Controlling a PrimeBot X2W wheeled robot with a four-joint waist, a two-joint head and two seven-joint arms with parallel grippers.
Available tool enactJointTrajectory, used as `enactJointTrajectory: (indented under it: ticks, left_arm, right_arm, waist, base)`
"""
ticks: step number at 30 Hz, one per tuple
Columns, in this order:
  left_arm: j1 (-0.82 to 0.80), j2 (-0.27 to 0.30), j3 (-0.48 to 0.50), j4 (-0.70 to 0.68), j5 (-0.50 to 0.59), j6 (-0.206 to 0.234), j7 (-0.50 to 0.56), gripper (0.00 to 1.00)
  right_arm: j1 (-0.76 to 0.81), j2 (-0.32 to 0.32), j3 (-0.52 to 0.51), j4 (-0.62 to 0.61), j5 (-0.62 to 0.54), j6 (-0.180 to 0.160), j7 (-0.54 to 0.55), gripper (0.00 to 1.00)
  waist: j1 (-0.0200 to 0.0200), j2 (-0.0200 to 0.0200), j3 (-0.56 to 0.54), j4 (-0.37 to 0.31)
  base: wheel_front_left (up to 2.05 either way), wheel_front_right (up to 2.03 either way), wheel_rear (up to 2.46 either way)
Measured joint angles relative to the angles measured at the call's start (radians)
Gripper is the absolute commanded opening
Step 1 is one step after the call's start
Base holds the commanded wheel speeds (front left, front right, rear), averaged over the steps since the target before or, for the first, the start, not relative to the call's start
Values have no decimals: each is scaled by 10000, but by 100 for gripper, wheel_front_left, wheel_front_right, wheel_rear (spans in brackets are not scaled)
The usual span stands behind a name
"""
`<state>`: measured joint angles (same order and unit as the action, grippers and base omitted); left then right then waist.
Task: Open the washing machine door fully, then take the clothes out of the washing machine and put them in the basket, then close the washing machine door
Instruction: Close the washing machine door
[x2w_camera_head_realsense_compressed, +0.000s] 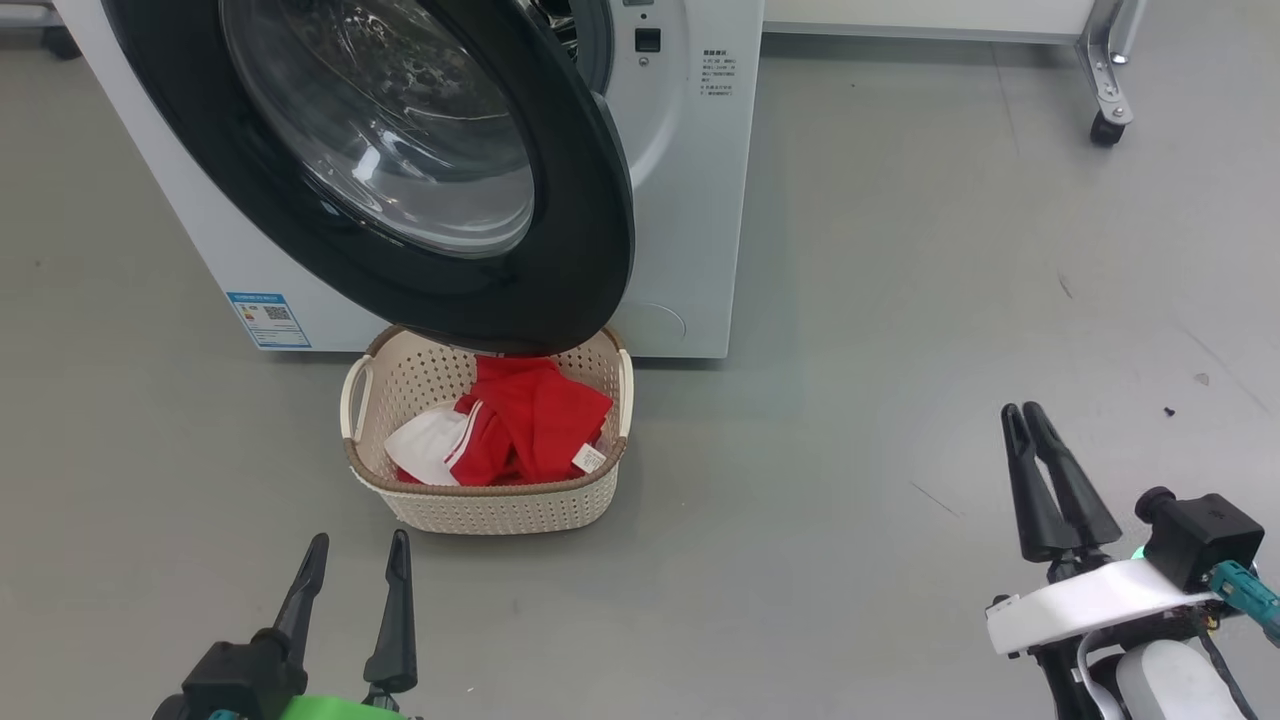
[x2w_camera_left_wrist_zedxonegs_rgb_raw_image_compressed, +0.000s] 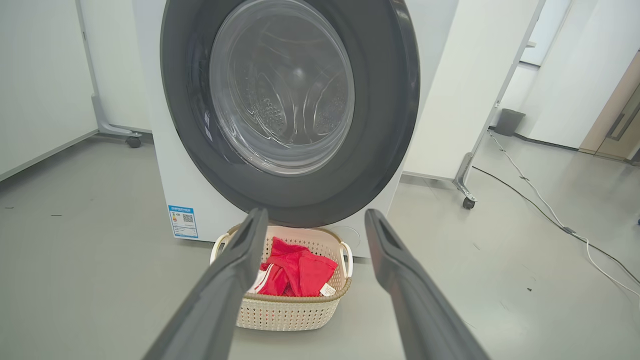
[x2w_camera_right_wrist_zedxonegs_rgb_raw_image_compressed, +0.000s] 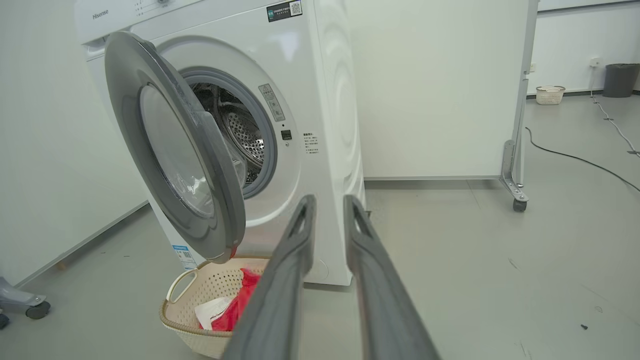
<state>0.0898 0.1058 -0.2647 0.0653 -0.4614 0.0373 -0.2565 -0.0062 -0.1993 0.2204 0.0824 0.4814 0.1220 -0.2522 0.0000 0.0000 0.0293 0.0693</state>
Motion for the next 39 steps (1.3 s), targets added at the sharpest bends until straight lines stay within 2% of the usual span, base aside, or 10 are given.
enactJointTrajectory:
  ticks: [11, 25, 39]
  left_arm:
    - [0, -203, -199, 10, 151, -151, 0, 100]
    - [-147, -449, -819, -217, 477, -165, 0, 100]
    - [-927, -568, -1553, -627, 581, -151, 0, 100]
  right_arm:
    - [-70, -430, 362, -487, -36, 0, 0, 0]
    - [-1856, -2161, 2598, -1271, -364, 0, 21, 0]
    - [-4219, -3499, 3338, -1570, -121, 0, 389, 0]
  waist:
    - [0, 0, 252, 251]
    - [0, 0, 1291, 1048]
    - [0, 0, 2823, 2100]
  base:
    - [0, 0, 0]
    - [0, 0, 0]
    - [0, 0, 0]
